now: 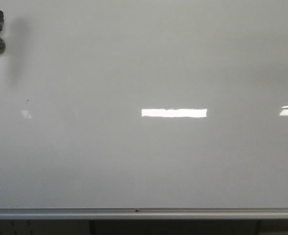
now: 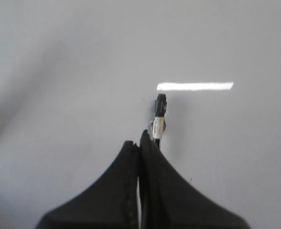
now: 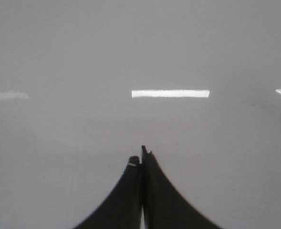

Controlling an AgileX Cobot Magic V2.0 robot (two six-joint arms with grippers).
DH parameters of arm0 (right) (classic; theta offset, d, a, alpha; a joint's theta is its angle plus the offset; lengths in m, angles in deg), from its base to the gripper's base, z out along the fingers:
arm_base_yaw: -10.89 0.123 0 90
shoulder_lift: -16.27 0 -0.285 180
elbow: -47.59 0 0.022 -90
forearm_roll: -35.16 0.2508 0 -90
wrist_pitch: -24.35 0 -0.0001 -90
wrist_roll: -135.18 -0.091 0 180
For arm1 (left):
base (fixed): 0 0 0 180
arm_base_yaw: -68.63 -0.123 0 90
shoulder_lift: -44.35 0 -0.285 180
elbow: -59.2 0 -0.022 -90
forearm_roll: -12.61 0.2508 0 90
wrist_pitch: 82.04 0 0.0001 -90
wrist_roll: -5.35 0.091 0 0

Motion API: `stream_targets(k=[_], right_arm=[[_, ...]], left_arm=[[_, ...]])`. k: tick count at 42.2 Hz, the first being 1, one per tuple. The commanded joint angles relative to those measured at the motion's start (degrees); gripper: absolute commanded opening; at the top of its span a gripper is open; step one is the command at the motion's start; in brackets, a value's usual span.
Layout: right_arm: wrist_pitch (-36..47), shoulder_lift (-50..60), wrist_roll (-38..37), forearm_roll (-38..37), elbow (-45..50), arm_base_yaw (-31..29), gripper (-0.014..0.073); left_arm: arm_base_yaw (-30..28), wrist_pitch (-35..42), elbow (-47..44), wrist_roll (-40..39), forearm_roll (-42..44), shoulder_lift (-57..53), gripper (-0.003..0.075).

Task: Write number 1 on whiteboard

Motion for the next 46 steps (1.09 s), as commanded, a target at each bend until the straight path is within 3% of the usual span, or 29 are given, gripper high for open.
stream_targets(k=[1, 20, 25, 29, 32, 35, 39, 46], right_arm=[[3.84, -2.81, 0.09, -0.67, -2.00, -0.42, -0.0095], [0.02, -10.84, 0.14, -0.81, -2.00, -0.42, -0.0089], [-2.02, -12.79, 1.05, -0.86, -2.00, -0.42, 0.0013], [-2.61, -13.81, 1.21, -0.86, -2.00, -0.42, 0.0228], [-2.77, -13.88, 1.21, -0.86, -2.00, -0.42, 0.0413], [-2.77, -13.88, 1.21, -0.86, -2.00, -0.42, 0.0538], [-2.72, -13.88, 1.21, -0.86, -2.00, -0.42, 0.0589], [-2.83, -13.88, 1.21, -0.43, -2.00, -0.42, 0.0586]], left_arm=[[0.38, 2.34, 1.89, -0.64, -0.40, 3.51, -0.0020], [0.38, -0.31, 1.89, -0.64, -0.40, 13.94, -0.0020], [0.38, -0.92, 1.89, -0.52, -0.40, 16.33, -0.0006], [0.38, -0.81, 1.89, -0.30, -0.40, 17.82, 0.0085], [0.38, -0.43, 1.89, -0.16, -0.40, 18.76, 0.0205], [0.38, 0.23, 1.89, -0.12, -0.40, 19.39, 0.0335], [0.38, 1.56, 1.89, -0.12, -0.40, 20.40, 0.0480], [0.38, 1.74, 2.99, 0.52, -0.40, 25.77, 0.0494]])
